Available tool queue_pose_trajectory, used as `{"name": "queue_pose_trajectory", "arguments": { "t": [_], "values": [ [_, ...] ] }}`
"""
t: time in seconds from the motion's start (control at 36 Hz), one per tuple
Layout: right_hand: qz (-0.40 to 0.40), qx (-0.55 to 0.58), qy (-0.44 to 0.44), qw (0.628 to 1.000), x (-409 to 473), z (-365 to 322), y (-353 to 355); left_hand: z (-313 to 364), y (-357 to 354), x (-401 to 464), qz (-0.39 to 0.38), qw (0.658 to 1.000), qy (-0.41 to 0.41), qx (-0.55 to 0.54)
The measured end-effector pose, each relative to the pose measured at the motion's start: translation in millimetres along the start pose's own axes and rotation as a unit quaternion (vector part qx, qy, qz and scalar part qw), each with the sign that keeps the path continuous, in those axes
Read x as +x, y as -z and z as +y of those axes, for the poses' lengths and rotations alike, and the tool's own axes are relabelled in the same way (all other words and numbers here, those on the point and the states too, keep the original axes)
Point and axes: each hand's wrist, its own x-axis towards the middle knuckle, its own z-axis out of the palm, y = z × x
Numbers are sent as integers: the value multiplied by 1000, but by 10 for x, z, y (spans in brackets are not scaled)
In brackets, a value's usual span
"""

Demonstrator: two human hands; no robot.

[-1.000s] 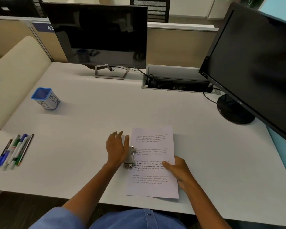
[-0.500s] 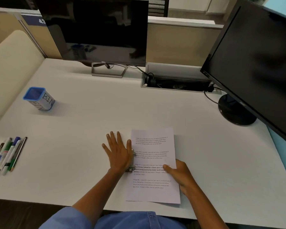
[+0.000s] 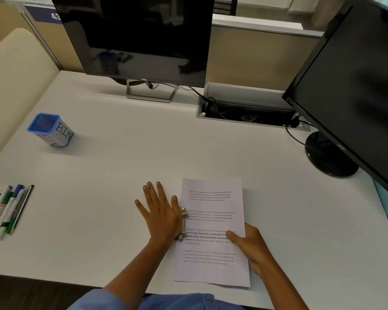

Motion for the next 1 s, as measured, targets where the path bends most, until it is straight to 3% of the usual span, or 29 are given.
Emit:
{"name": "queue_pose_trajectory", "arguments": {
  "t": [1.0],
  "values": [
    [8, -14, -4, 1000, -74, -78, -24, 7, 12, 21, -6, 1000, -3, -2]
  ]
}}
